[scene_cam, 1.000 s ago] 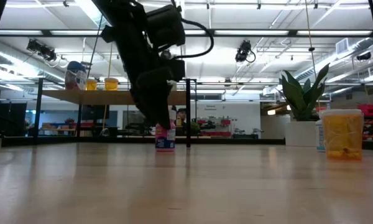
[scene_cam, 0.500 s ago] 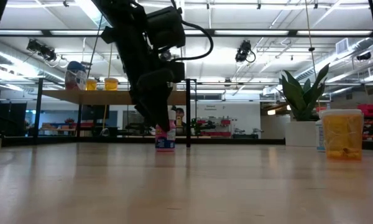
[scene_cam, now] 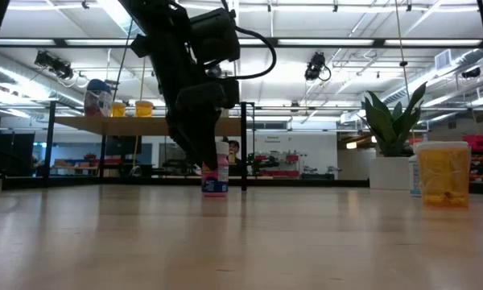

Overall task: Pick and place medicine bottles onto shelf by color
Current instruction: Put the pink pill bottle on the shelf

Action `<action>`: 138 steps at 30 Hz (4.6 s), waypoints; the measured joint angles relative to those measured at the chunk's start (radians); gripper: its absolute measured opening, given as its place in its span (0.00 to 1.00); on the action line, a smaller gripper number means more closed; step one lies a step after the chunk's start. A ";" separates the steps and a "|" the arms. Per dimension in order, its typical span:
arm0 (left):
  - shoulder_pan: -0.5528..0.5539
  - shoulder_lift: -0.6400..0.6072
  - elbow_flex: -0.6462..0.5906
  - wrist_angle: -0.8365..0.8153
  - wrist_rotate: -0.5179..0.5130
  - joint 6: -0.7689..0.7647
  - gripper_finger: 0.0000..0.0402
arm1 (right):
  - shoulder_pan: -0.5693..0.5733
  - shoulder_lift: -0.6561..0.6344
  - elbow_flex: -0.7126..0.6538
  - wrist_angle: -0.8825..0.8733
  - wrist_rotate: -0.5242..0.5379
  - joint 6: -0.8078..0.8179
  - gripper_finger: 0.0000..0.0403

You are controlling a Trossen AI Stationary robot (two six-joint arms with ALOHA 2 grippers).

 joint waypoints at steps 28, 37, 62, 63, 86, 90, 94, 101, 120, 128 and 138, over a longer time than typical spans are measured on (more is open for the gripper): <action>0.000 -0.037 0.021 0.013 0.088 -0.014 0.87 | 0.000 0.000 0.000 0.000 0.020 0.000 0.74; 0.000 -0.027 0.027 0.020 0.039 0.010 0.84 | 0.000 0.000 0.000 0.000 0.009 0.004 0.74; -0.001 -0.020 0.027 0.013 0.035 0.005 0.73 | 0.000 0.000 0.000 0.000 0.006 0.014 0.74; -0.001 -0.020 0.027 0.013 0.036 0.005 0.72 | 0.000 0.000 0.000 0.000 0.006 0.013 0.74; -0.029 -0.101 0.027 -0.132 0.055 -0.074 0.51 | 0.000 0.000 0.000 0.000 0.039 -0.026 0.74; -0.019 -0.181 0.027 -0.220 0.049 -0.101 0.45 | -0.001 0.000 0.000 0.000 0.064 -0.041 0.74; -0.017 -0.259 0.026 -0.260 0.047 -0.153 0.44 | -0.001 0.000 0.000 0.000 0.074 -0.051 0.74; -0.016 -0.374 0.027 -0.368 -0.042 -0.309 0.50 | -0.001 0.000 0.000 0.000 0.074 -0.054 0.74; 0.101 -0.632 0.026 -0.598 -0.150 -0.540 0.47 | -0.010 0.000 0.000 0.001 0.085 -0.109 0.74; 0.241 -0.727 0.039 -0.693 -0.175 -0.491 0.47 | -0.032 0.001 0.000 0.002 0.085 -0.180 0.74; 0.412 -0.699 0.183 -0.760 -0.302 -0.295 0.46 | -0.077 0.001 0.000 0.013 0.082 -0.227 0.74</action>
